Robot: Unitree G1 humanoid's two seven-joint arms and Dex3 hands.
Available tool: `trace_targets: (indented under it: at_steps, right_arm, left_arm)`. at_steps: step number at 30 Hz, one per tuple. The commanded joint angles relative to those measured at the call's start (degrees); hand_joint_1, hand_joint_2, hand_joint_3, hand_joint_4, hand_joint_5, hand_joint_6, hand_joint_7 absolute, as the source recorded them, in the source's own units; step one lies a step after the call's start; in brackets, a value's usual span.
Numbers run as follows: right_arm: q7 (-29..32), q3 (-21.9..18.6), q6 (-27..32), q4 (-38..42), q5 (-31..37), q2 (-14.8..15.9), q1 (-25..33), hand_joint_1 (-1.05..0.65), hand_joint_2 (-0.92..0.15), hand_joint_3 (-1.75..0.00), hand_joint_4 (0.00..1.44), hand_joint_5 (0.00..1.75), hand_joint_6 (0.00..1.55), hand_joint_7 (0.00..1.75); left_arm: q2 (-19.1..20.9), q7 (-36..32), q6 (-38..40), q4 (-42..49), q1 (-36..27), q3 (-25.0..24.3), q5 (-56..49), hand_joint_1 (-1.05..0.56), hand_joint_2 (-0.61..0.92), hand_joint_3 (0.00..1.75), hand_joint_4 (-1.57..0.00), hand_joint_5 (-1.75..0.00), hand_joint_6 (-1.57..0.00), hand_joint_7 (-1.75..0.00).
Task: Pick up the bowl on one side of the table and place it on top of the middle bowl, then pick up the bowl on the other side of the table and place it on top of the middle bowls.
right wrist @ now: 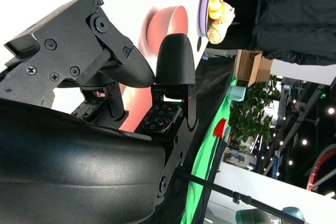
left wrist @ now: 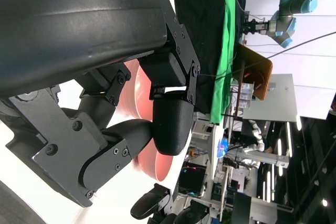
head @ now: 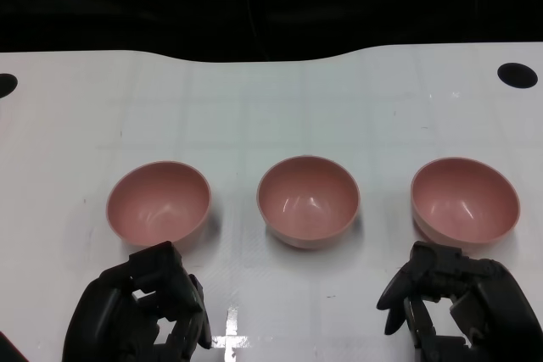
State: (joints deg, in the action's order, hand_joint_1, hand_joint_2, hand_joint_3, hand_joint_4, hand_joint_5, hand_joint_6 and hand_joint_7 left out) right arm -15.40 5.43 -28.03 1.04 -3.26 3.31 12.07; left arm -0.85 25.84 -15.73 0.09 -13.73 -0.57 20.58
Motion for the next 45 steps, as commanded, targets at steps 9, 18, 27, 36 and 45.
trace_targets:
  at_steps: [9,18,27,36,45]
  right_arm:
    - [0.4,-0.1,-0.4,-0.6,-0.2,0.3,0.9,-0.28,-0.16,-1.47,0.91,1.4,0.97,1.15]
    - [0.3,-0.2,-0.2,-0.6,-0.4,0.4,0.4,-0.29,-0.16,-1.46,0.92,1.4,0.97,1.15]
    - [0.6,-0.1,0.3,-1.0,0.0,0.4,0.6,-0.29,-0.16,-1.47,0.92,1.4,0.97,1.14]
    - [3.1,-0.7,-0.4,-2.4,3.0,0.5,1.1,-0.24,-0.35,-1.12,0.76,1.36,0.73,0.88]
    - [6.9,-1.3,-2.6,-1.4,10.9,2.4,0.4,-0.35,-0.55,-0.65,0.31,1.17,0.28,0.77]
  left_arm:
    - [0.3,-0.6,1.8,-1.8,-0.8,-0.6,0.6,-0.48,0.3,1.27,-0.91,-1.68,-0.9,-1.36]
    - [0.5,-1.0,2.1,-2.3,-0.7,-0.5,-0.2,-0.49,0.31,1.26,-0.89,-1.68,-0.9,-1.35]
    - [0.5,-2.0,3.7,-4.0,-1.4,-0.2,-0.3,-0.47,0.3,1.27,-0.88,-1.67,-0.89,-1.35]
    - [0.5,-2.1,3.6,-4.5,-1.9,-0.2,-1.0,-0.44,0.29,1.3,-0.88,-1.67,-0.89,-1.34]
    - [0.5,-1.7,4.0,-4.5,-1.7,-0.3,-0.4,-0.43,0.27,1.33,-0.91,-1.65,-0.91,-1.32]
